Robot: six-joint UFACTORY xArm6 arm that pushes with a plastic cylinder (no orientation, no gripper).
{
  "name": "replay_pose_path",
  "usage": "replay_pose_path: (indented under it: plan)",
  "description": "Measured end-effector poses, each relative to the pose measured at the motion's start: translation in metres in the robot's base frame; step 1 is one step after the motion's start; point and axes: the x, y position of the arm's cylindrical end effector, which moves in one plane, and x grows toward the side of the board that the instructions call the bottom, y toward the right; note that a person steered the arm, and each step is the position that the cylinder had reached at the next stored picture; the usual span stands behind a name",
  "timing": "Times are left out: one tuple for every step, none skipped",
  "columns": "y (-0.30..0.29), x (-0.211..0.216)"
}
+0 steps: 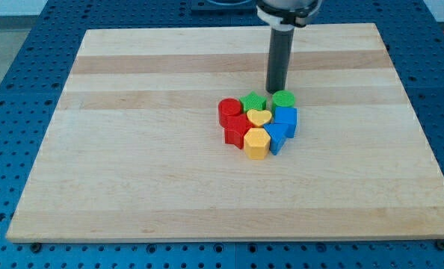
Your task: Move the green circle to the right of the green star
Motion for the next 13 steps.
replay_pose_path:
  plan:
    - [0.036,-0.004]
    - [0.049,0.013]
    - [0.049,0.027]
    - [0.046,0.034]
    - [0.040,0.039]
    - [0.031,0.049]
    - [0.026,0.054]
    - [0.027,0.057]
    - [0.052,0.042]
    - [0.060,0.015]
    - [0.046,0.012]
    - [0.032,0.016]
    - [0.024,0.025]
